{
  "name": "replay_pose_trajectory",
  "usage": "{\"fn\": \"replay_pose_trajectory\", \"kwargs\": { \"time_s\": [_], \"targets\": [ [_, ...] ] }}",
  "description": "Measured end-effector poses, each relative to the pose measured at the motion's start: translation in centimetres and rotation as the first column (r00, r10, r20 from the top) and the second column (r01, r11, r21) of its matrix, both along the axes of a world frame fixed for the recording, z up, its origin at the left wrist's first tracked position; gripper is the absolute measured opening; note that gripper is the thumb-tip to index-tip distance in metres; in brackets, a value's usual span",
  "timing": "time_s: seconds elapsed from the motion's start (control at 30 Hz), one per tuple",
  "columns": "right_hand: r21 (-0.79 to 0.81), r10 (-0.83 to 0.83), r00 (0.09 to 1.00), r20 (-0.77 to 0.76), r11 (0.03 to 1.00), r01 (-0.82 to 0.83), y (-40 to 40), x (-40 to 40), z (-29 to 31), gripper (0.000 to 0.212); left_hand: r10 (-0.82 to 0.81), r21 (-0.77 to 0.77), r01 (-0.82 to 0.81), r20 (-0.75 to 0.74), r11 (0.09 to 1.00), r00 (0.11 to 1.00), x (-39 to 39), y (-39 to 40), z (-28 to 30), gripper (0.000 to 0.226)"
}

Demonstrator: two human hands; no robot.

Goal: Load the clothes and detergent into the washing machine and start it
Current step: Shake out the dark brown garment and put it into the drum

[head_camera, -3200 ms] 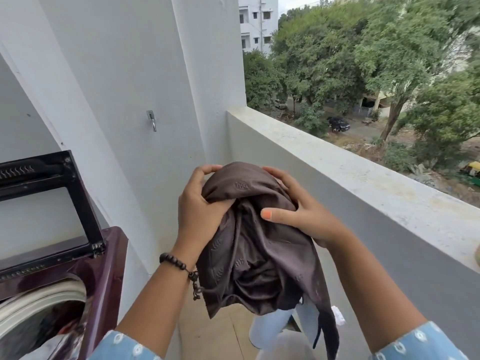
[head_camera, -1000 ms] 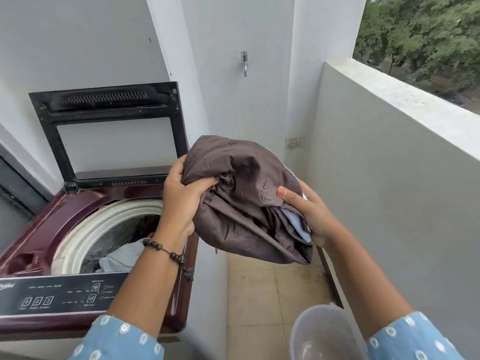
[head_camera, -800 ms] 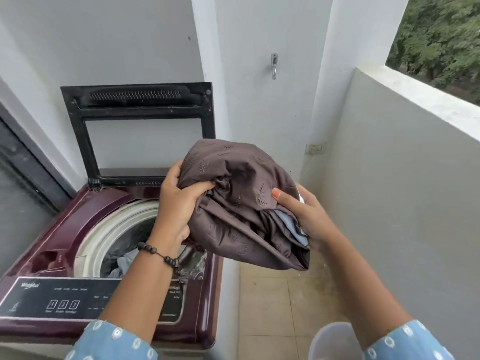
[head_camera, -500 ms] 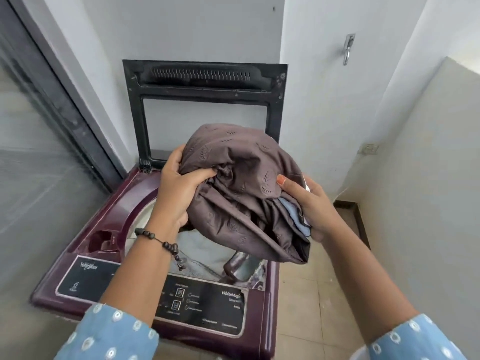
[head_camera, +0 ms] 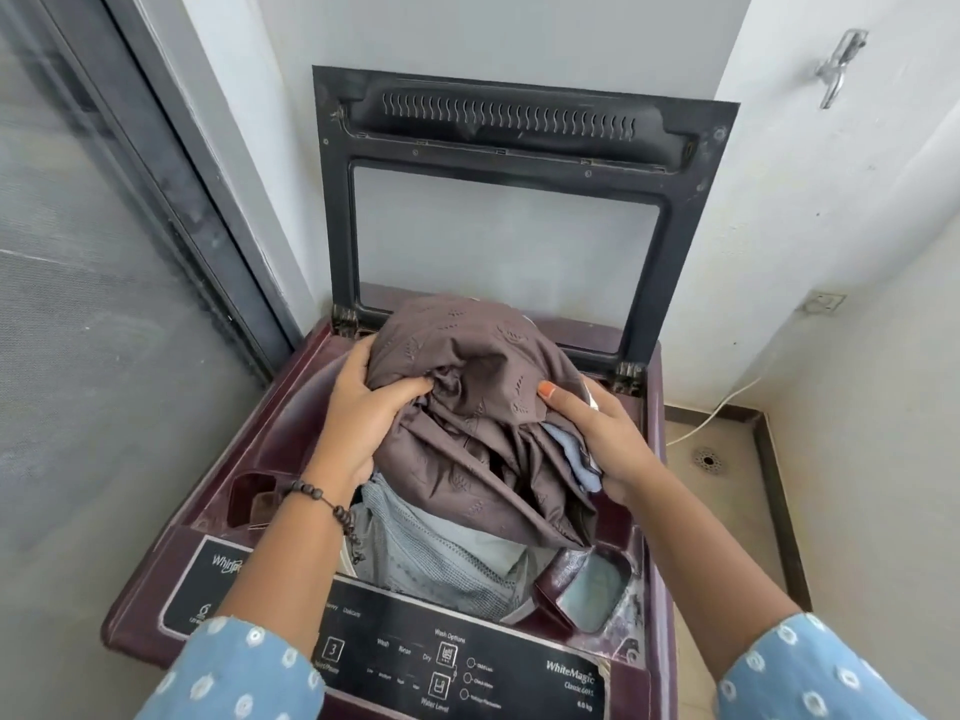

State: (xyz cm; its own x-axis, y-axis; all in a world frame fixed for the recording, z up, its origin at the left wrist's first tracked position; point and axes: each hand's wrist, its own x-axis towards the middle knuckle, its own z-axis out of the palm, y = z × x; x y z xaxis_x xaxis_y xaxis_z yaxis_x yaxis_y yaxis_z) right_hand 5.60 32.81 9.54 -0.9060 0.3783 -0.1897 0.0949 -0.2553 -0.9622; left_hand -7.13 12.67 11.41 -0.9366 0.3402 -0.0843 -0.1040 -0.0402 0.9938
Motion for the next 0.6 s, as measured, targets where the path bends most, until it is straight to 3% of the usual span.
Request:
{"fn": "replay_pose_trajectory", "kwargs": {
  "time_s": [0.07,0.13,0.27,0.33,0.6],
  "targets": [
    [0.108,-0.004,0.996,0.094,0.994,-0.006,0.2,-1.2,-1.7,0.031,-0.100,-0.127,0.115,0.120,0.985,0.988,-1.3,-0.2,-2.3,0.087],
    [0.293,-0.014,0.969,0.247,0.954,-0.061,0.6,-2.3,-3.5,0.052,-0.185,-0.269,0.256,0.263,0.928,0.947,-2.0,-0.4,-4.5,0.118],
    [0.458,0.005,0.903,0.430,0.861,-0.223,0.4,-3.4,-5.9,0.068,-0.229,-0.299,0.356,0.386,0.885,0.894,-2.1,0.0,-7.5,0.104],
    [0.491,0.049,0.873,0.486,0.811,-0.319,0.0,-3.3,-6.5,0.070,-0.239,-0.320,0.367,0.375,0.874,0.896,-1.8,0.6,-8.3,0.089],
    [0.489,0.113,0.837,0.535,0.767,-0.416,-1.2,-3.1,-8.3,0.069,-0.306,-0.413,0.433,0.340,0.801,0.889,-0.7,1.5,-10.5,0.085]
  ]
}}
